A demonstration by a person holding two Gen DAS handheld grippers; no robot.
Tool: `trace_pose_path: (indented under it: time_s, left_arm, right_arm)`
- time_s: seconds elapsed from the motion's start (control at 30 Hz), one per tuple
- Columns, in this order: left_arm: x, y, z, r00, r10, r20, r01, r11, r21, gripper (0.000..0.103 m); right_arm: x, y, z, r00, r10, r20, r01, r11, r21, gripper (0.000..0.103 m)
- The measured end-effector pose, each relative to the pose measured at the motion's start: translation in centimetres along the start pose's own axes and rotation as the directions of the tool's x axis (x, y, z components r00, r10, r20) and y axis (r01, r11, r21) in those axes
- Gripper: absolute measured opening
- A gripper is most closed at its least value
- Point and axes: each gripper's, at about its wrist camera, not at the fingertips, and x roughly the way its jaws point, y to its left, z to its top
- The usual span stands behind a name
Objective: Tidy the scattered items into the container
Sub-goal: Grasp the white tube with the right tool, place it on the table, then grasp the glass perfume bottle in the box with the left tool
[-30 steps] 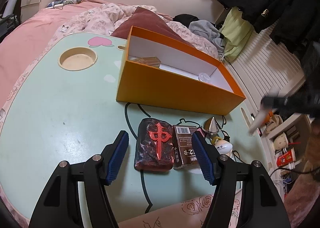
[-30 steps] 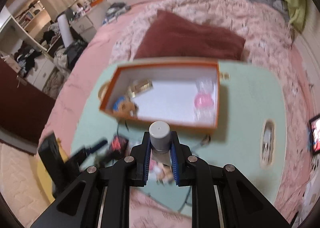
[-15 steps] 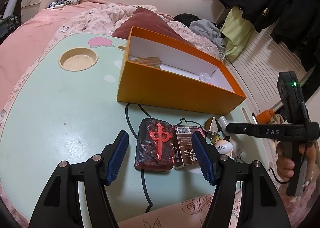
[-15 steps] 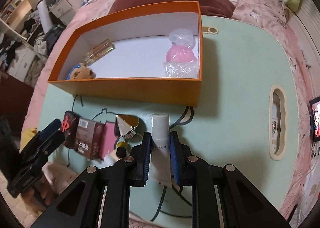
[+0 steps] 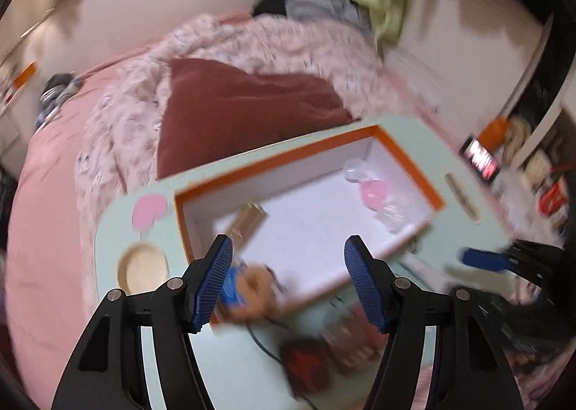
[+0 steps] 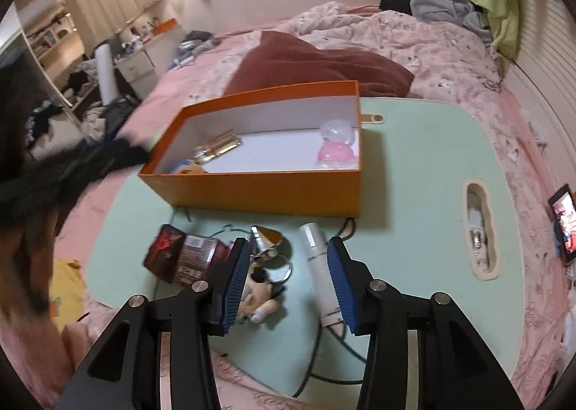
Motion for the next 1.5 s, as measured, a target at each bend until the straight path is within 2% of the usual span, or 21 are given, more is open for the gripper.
trace_pose_path:
  time_s: [0.03, 0.13, 0.23, 0.37, 0.43, 0.57, 0.6, 0.63, 0.87, 1.07, 1.2, 1.27, 1.33, 1.43, 1.5]
  left_arm:
    - [1.4, 0.4, 1.0, 0.999, 0.015, -0.041, -0.014, 1.000, 0.024, 0.055]
    - [5.1, 1.1, 2.1, 0.989, 0.091, -0.118, -0.083, 0.994, 0.073, 0.054]
    - [7.7, 1.4, 2.0, 0.977, 0.098, -0.188, -0.079, 0.991, 0.105, 0.054]
    - [9.7, 0.7, 1.7, 0.967, 0.124, -0.223, -0.089, 0.983, 0.162, 0.054]
    - [10.6, 0.7, 1.6, 0.958, 0.156, -0.243, -0.116, 0.978, 0.171, 0.053]
    - [11.3, 0.5, 1.5, 0.952, 0.193, -0.236, -0.148, 0.970, 0.194, 0.051]
    - [11.3, 0.5, 1.5, 0.950, 0.212, -0.230, -0.167, 0.965, 0.200, 0.034]
    - [11.2, 0.4, 1.4, 0.942, 0.259, -0.215, -0.208, 0.951, 0.230, 0.024]
    - [10.3, 0.9, 0.8, 0.953, 0.219, -0.210, -0.177, 0.963, 0.201, 0.020]
    - [9.0, 2.6, 1.5, 0.973, 0.136, -0.186, -0.122, 0.989, 0.083, 0.019]
    - [6.1, 3.1, 2.0, 0.991, 0.073, -0.108, -0.072, 0.997, 0.017, 0.019]
    - [4.1, 3.6, 2.1, 0.998, 0.039, -0.055, -0.040, 0.999, -0.014, 0.019]
    - [2.0, 4.1, 2.3, 0.999, -0.034, -0.003, 0.034, 0.999, -0.043, 0.019]
    - [-1.5, 3.7, 0.8, 0.989, -0.139, 0.059, 0.142, 0.988, -0.062, 0.019]
    - [-3.1, 3.4, -0.6, 0.984, -0.162, 0.073, 0.167, 0.984, -0.057, 0.019]
  right_arm:
    - [0.0, -0.2, -0.1, 1.000, 0.013, 0.000, -0.013, 1.000, 0.007, 0.044]
    - [0.1, -0.7, -0.4, 0.999, 0.049, -0.015, -0.048, 0.998, 0.034, 0.044]
    - [0.2, -1.3, -0.6, 0.996, 0.080, -0.029, -0.078, 0.995, 0.062, 0.044]
    - [0.1, -1.8, -0.6, 0.995, 0.095, -0.025, -0.092, 0.992, 0.088, 0.044]
    - [0.1, -1.9, -0.6, 0.994, 0.103, -0.027, -0.100, 0.990, 0.095, 0.044]
    - [0.2, -1.8, -0.8, 0.994, 0.103, -0.032, -0.100, 0.991, 0.091, 0.044]
    - [0.2, -1.8, -0.8, 0.994, 0.103, -0.035, -0.099, 0.991, 0.091, 0.044]
    - [0.3, -1.7, -0.8, 0.994, 0.104, -0.038, -0.100, 0.991, 0.090, 0.044]
    - [0.6, -1.4, -1.1, 0.993, 0.107, -0.042, -0.103, 0.991, 0.086, 0.044]
    - [0.7, -1.3, -1.1, 0.993, 0.107, -0.042, -0.103, 0.991, 0.088, 0.044]
    - [0.7, -1.5, -1.1, 0.993, 0.106, -0.042, -0.102, 0.990, 0.093, 0.044]
    - [0.7, -1.6, -1.0, 0.993, 0.109, -0.042, -0.105, 0.990, 0.095, 0.044]
    - [0.6, -1.6, -1.0, 0.993, 0.110, -0.041, -0.106, 0.990, 0.091, 0.044]
    - [0.4, -1.5, -1.1, 0.993, 0.112, -0.040, -0.108, 0.991, 0.084, 0.044]
    - [0.3, -1.4, -1.0, 0.993, 0.113, -0.038, -0.110, 0.991, 0.082, 0.044]
